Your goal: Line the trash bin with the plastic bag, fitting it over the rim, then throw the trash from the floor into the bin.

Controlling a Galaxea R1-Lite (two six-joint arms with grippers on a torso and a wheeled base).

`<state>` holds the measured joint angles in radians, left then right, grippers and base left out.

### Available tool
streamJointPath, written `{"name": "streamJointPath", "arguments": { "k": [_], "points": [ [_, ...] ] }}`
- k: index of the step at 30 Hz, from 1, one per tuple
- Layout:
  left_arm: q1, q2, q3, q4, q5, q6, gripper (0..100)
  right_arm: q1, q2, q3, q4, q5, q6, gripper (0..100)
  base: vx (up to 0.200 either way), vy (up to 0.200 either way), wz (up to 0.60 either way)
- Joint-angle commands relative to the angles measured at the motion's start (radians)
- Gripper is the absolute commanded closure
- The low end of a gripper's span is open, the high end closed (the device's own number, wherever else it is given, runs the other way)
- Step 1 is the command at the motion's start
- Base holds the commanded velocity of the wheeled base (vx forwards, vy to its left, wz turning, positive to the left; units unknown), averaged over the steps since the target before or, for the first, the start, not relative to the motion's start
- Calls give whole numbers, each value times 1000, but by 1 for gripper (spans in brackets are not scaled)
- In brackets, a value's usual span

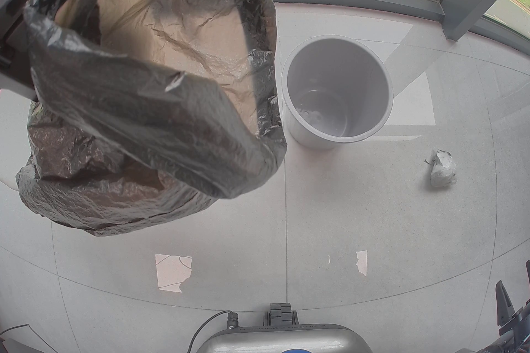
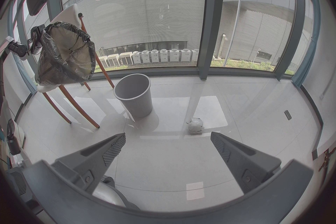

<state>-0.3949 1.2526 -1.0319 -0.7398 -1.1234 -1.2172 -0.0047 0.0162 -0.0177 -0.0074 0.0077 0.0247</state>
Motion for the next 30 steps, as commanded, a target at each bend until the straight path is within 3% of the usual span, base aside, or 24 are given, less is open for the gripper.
{"name": "streamJointPath", "arguments": {
  "k": [1,12,21,30],
  "points": [
    [1,2,13,-3,1,2,100,0,-4,18,0,0,0,0,200,0,0],
    [1,2,26,-24,1,10,100,2,-10,18,0,-2,4,0,200,0,0],
    [1,4,26,-52,-16,5,100,2,-10,18,0,-2,4,0,0,0,0],
    [1,25,19,-55,-121,8,100,5,-10,18,0,-2,6,0,0,-200,0]
  ]
}}
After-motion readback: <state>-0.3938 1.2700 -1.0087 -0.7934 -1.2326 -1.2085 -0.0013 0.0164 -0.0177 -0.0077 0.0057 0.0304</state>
